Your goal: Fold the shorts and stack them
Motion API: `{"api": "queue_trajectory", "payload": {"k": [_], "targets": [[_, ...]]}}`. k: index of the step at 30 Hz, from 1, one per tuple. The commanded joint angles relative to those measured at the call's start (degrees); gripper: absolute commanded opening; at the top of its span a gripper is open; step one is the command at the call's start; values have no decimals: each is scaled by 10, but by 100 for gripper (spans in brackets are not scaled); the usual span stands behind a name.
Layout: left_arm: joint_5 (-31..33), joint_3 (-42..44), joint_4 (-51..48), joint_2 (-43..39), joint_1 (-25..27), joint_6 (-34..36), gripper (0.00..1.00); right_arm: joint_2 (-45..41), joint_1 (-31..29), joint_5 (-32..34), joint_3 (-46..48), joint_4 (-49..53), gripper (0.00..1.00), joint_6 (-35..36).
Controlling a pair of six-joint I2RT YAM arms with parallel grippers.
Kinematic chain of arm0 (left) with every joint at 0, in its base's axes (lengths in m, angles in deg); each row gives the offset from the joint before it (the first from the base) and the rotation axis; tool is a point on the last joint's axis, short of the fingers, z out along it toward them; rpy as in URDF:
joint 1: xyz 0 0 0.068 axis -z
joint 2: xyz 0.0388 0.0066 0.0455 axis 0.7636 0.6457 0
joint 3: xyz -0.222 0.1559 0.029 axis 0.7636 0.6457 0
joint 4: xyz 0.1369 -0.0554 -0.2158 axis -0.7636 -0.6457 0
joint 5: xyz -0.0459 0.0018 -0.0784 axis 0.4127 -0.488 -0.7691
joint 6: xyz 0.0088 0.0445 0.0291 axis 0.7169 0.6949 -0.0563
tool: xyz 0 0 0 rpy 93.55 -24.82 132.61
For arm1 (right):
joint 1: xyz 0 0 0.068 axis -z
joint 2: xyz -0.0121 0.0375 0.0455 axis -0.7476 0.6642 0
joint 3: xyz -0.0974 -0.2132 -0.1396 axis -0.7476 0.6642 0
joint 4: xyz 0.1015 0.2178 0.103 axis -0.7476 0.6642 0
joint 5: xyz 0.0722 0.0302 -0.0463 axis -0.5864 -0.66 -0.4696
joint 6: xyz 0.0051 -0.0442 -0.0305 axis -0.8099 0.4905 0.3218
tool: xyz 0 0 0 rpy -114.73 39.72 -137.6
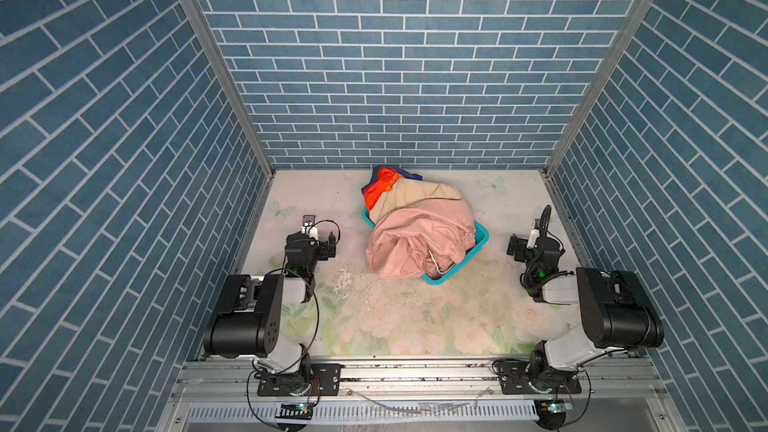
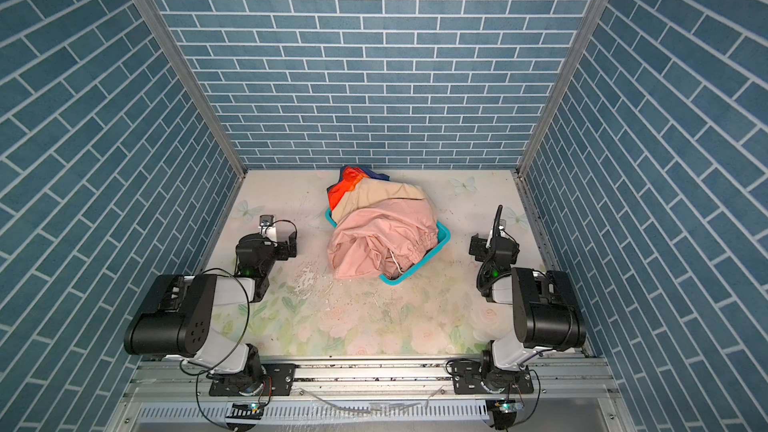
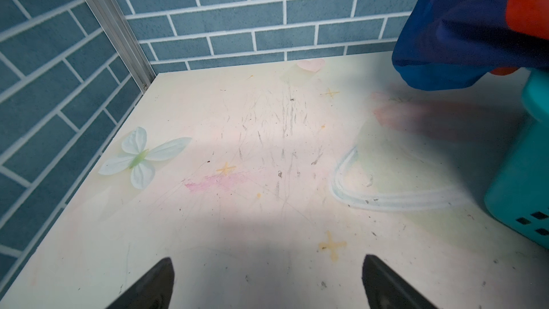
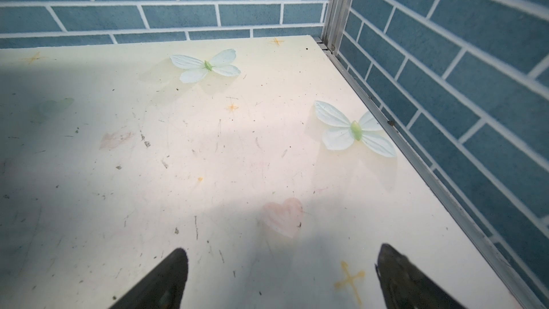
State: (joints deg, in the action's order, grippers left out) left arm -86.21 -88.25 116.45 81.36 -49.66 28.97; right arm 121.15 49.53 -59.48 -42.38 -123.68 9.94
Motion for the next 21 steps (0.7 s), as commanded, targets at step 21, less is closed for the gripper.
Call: {"api": "queue_trajectory", "payload": {"k": [21], "targets": [[-94,-206,-602,-259,34,-457,100,-253,-199,23,-295,584,99,-102]]}}
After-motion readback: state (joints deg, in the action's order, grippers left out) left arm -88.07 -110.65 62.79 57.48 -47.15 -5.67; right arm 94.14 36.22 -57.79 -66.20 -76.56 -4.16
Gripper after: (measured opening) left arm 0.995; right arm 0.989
